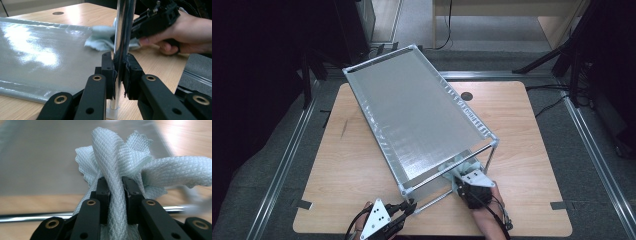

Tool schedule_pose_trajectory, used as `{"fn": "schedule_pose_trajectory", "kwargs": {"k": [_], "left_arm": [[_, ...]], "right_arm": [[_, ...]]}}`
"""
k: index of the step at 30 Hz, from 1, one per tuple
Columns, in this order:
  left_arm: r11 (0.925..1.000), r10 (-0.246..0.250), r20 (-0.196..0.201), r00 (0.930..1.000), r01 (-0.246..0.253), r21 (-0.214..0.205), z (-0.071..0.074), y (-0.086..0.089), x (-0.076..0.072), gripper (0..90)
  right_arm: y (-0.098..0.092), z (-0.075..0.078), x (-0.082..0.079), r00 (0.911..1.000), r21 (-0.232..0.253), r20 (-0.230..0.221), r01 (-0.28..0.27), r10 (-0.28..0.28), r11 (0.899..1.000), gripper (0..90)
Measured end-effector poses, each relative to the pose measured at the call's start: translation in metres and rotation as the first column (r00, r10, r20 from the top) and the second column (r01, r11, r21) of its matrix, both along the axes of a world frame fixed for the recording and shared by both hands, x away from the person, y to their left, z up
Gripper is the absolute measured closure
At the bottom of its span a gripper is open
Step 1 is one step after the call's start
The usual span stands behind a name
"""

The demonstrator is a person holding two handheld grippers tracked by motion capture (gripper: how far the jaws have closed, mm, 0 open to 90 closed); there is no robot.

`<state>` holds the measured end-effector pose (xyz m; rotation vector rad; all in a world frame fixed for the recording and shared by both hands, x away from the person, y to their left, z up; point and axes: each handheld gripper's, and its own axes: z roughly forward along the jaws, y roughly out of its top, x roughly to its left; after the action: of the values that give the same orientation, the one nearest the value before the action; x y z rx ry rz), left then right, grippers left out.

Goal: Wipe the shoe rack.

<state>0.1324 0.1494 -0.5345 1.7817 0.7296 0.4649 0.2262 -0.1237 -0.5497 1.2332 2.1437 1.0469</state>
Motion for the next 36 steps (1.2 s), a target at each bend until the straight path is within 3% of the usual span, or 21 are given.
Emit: {"fn": "schedule_pose_trajectory", "kwargs": {"k": [5,8,12,16,21,25,28,32,36], "left_arm": [[1.0000,0.000,0.000,1.0000,0.000,0.001,0.000,0.000,0.000,81.3],[1.0000,-0.001,0.000,1.0000,0.001,0.000,0.000,0.000,0.000,81.3],[1.0000,-0.001,0.000,1.0000,0.001,0.001,0.000,0.000,0.000,81.3],[1.0000,-0.001,0.001,1.0000,0.001,0.002,0.000,0.000,0.000,81.3],[1.0000,-0.001,0.001,1.0000,0.001,0.003,0.000,0.000,0.000,81.3],[1.0000,-0.002,0.001,1.0000,0.002,0.004,0.000,0.000,0.000,81.3],[1.0000,-0.002,0.000,1.0000,0.002,0.004,0.000,0.000,0.000,81.3],[1.0000,-0.001,0.000,1.0000,0.001,0.004,0.000,0.000,0.000,81.3],[1.0000,-0.002,-0.001,1.0000,0.002,0.004,0.000,-0.001,0.001,81.4]], "right_arm": [[0.028,-0.001,-0.015,0.9926,0.021,-0.026,-0.118,0.118,0.993,77.3],[0.043,-0.001,-0.025,0.9803,0.039,-0.042,-0.192,0.193,0.981,76.9],[0.061,-0.001,-0.038,0.9543,0.060,-0.051,-0.292,0.295,0.955,76.2],[0.062,0.000,-0.040,0.9492,0.036,-0.040,-0.311,0.312,0.950,77.2],[0.036,0.002,-0.025,0.9745,0.006,-0.028,-0.223,0.223,0.975,77.8],[0.002,0.009,-0.013,0.9952,0.008,-0.014,-0.097,0.097,0.995,78.3],[-0.021,0.019,-0.011,0.9991,0.018,0.017,-0.040,0.040,0.999,78.5],[-0.049,0.024,-0.008,0.9979,-0.013,0.051,0.041,-0.040,0.999,78.6],[-0.058,0.015,-0.004,0.9988,-0.013,0.002,0.049,-0.049,0.999,78.6]]}}
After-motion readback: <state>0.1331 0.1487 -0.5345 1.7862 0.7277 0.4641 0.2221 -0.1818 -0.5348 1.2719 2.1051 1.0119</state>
